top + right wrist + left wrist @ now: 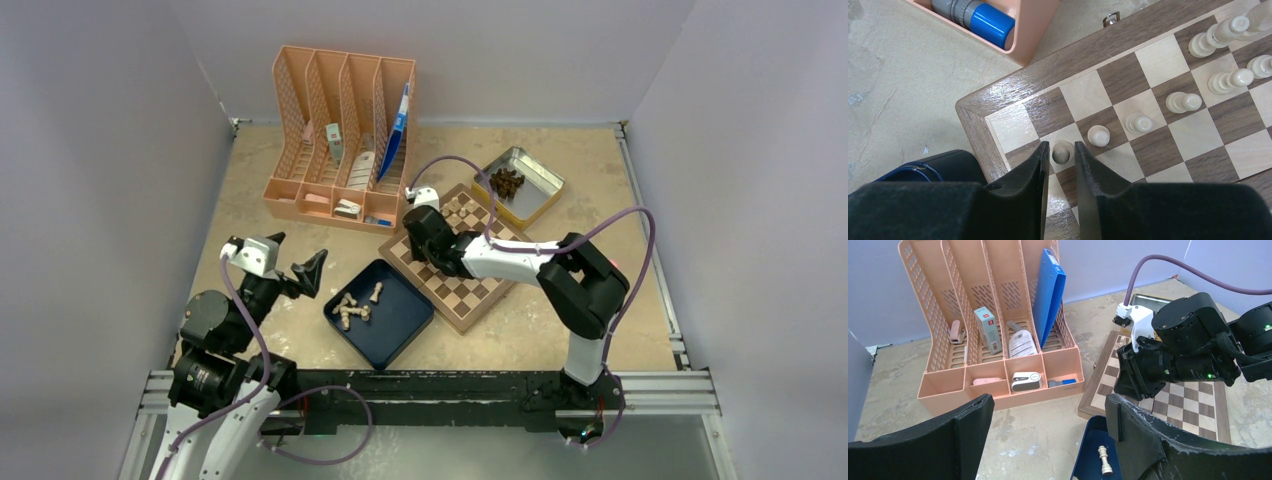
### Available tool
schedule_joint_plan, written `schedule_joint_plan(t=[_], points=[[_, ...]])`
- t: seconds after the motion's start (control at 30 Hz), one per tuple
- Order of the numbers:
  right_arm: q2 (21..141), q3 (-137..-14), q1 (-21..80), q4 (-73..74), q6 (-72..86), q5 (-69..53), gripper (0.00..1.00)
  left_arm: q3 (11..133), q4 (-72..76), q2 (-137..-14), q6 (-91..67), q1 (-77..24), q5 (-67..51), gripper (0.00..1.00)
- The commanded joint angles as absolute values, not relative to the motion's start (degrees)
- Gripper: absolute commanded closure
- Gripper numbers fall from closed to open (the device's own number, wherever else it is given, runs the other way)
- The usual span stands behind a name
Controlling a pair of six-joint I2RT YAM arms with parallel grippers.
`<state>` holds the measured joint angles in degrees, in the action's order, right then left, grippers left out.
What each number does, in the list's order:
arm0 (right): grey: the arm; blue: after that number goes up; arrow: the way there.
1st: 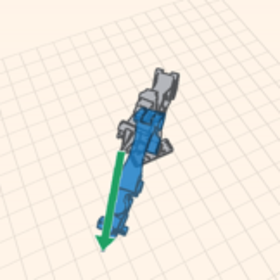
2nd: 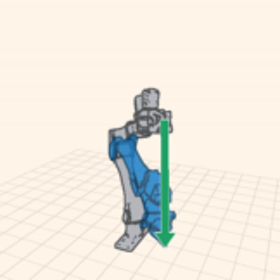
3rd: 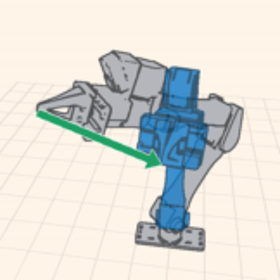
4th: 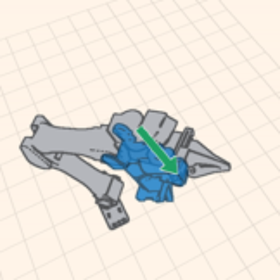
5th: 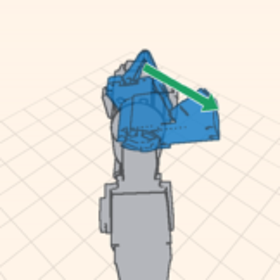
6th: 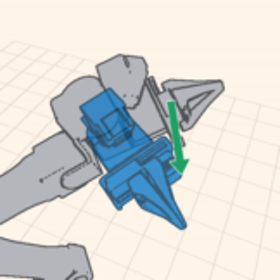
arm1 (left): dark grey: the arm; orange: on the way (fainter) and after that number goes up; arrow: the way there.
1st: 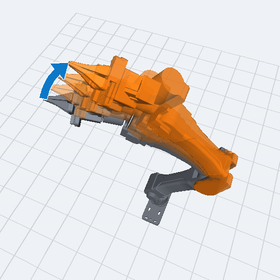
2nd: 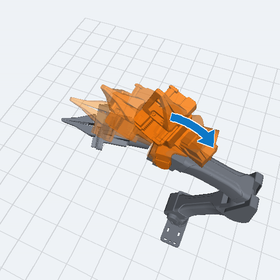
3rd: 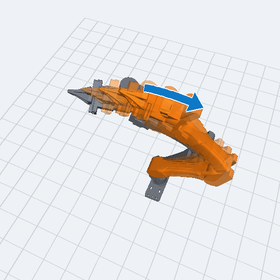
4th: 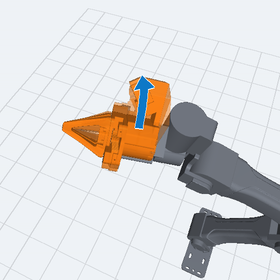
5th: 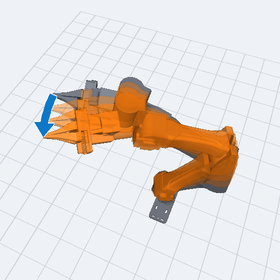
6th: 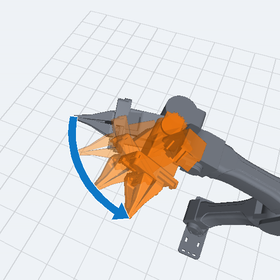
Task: Set up the chess pieces on the board
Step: Pick up the chess piece from the storage box.
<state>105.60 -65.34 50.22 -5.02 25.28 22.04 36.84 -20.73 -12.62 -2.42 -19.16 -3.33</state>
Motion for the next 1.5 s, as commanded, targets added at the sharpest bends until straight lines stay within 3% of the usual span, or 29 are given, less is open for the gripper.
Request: schedule_joint_plan(t=[0.0, 0.43, 0.9, 1.47], points=[[104.5, -67.1, 50.1, -5.8, 25.1, 22.7, 0.71, 38.6, -19.4, -12.1, -3.1, -19.1, -3.2, 0.18], [99.2, -70.9, 50.0, 2.6, 29.3, 23.0, 0.64, 38.6, -19.5, -12.7, -3.3, -19.1, -3.3, 0.18], [92.1, -72.5, 52.7, 5.7, 37.9, 18.8, 0.67, 38.7, -19.7, -12.3, -5.1, -19.1, -1.9, 0.15], [100.5, -75.9, 66.5, 9.9, 58.9, 26.7, 0.67, 38.9, -20.0, -10.5, -5.0, -19.1, -0.1, 0.13]])
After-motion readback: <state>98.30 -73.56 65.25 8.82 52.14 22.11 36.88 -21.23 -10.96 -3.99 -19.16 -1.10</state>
